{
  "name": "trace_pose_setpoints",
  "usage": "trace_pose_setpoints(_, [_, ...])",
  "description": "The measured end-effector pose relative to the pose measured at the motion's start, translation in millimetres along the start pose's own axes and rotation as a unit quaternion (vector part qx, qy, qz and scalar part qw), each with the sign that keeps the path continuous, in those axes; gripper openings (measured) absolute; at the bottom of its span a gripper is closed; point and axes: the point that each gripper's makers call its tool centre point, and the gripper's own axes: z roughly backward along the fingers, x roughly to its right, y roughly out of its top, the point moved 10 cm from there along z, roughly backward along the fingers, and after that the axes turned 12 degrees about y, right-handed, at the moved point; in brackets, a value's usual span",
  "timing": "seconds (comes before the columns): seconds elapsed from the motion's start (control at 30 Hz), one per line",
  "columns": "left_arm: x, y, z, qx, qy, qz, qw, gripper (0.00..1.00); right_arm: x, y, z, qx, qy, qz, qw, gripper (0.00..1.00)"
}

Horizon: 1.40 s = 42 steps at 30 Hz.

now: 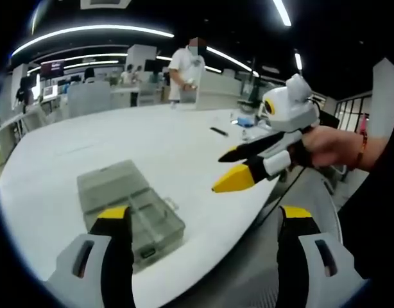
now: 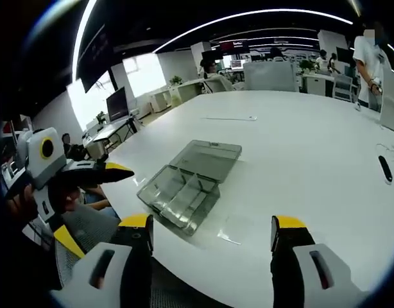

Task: Insert the divider into the dual guide fixture by aligning both edges with the guide slots and pushing it downward to the bottom, including one-sided entry, uneven engagement, binding, and posture correction.

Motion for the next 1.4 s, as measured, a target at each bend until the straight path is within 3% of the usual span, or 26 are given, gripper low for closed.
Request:
trace_pose_setpoints(0.13, [1.5, -1.1, -6, -0.006, -0.006, 0.0, 1.0, 0.92, 9, -1.4, 5, 0.009, -0.012, -0.008, 0.9998, 0.71])
trace_pose_setpoints(0.67, [-3.8, 3.6, -29, -0.023, -0.034, 0.007, 0.9991, 0.94, 41, -6.3, 4, -0.005, -0.037, -0.035, 0.9987, 0.7])
trace_pose_setpoints(0.77, [-2.8, 3.0, -33, -0.028, -0.04, 0.004, 0.9988, 0.94, 49, -11.7, 2, -0.024, -0.043, -0.036, 0.9982, 0.7])
trace_pose_setpoints(1.1, [-4.3, -2.6, -37, -0.051, -0.049, -0.001, 0.9975, 0.94, 60, -18.8, 4, -0.028, -0.049, -0.056, 0.9968, 0.68])
trace_pose_setpoints(1.4, [-0.6, -1.2, -36, -0.053, -0.052, -0.003, 0.9972, 0.94, 70, -22.4, 9, -0.027, -0.052, -0.069, 0.9959, 0.67])
